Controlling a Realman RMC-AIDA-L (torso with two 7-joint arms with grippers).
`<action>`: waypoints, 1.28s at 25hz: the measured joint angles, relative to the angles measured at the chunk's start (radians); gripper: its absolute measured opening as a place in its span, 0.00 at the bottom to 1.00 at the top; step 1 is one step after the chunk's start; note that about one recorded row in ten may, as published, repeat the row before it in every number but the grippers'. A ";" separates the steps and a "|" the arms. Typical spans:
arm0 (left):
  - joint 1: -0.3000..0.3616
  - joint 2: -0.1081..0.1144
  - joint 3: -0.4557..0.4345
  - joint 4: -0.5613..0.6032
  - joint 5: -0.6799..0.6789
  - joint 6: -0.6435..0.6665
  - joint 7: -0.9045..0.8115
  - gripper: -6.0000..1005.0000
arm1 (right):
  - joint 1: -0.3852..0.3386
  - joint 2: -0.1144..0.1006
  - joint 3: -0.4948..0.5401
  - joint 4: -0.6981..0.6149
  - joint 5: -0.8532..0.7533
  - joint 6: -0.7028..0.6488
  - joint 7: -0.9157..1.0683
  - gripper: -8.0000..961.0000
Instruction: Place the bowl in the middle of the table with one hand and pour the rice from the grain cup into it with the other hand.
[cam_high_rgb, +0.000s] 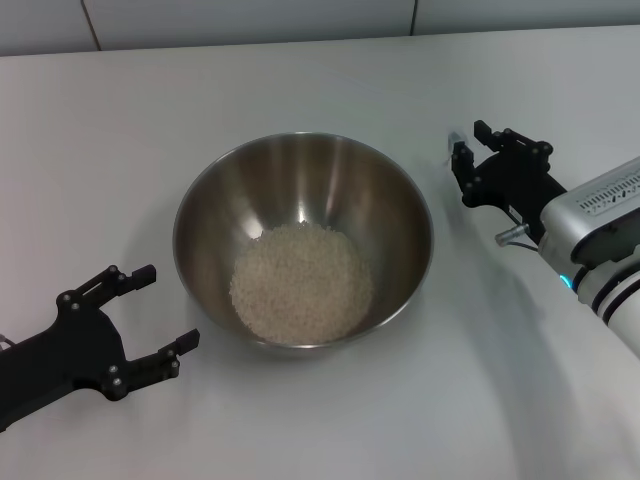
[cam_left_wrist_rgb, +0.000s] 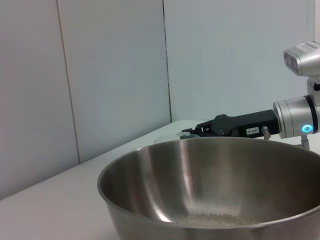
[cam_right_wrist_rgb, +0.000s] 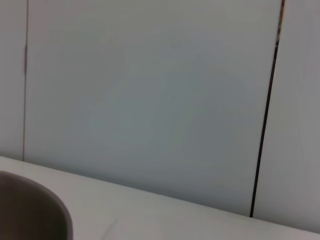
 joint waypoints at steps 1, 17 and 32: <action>0.000 0.000 0.000 0.000 0.000 0.000 0.000 0.87 | 0.000 0.000 -0.001 0.000 0.000 0.003 0.000 0.19; 0.000 0.002 0.000 0.005 0.000 0.000 -0.011 0.87 | -0.080 -0.005 -0.050 0.022 -0.002 -0.042 0.001 0.75; 0.004 0.002 0.000 0.007 0.000 0.006 -0.011 0.87 | -0.187 -0.015 -0.439 -0.307 -0.052 -0.573 0.440 0.84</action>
